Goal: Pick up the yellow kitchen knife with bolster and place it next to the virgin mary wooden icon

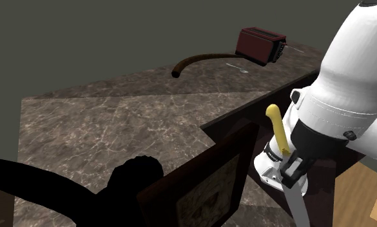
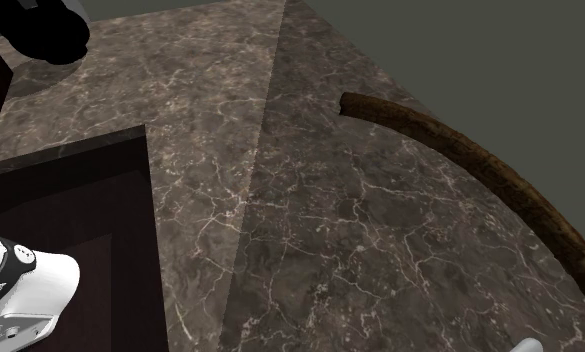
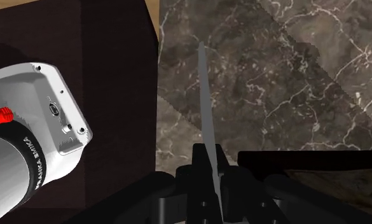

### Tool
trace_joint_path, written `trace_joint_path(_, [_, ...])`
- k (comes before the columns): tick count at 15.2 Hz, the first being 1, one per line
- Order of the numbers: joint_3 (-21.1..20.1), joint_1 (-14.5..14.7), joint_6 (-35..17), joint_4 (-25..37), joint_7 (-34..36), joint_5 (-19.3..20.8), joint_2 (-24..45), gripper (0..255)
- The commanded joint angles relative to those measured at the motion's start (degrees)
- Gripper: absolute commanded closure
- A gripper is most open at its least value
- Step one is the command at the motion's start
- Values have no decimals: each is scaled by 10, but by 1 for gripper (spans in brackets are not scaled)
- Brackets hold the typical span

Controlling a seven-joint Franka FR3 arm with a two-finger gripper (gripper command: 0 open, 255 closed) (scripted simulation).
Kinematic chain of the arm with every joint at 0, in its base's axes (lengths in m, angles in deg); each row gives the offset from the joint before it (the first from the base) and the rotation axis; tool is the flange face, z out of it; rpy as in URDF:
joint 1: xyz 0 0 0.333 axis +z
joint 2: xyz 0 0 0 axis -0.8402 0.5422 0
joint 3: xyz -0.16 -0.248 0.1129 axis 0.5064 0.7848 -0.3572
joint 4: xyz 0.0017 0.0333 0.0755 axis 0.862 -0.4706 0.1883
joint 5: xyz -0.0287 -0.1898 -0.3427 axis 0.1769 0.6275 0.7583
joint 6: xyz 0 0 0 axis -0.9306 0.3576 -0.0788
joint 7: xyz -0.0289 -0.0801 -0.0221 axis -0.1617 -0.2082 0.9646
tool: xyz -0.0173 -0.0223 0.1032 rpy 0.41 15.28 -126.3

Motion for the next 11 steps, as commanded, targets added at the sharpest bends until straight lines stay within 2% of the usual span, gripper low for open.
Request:
trace_joint_path(1, [-13, 6, -5, -14, 0, -12, -10, 255])
trace_joint_path(11, [-89, 45, -25, -79, 6, -84, -55, 255])
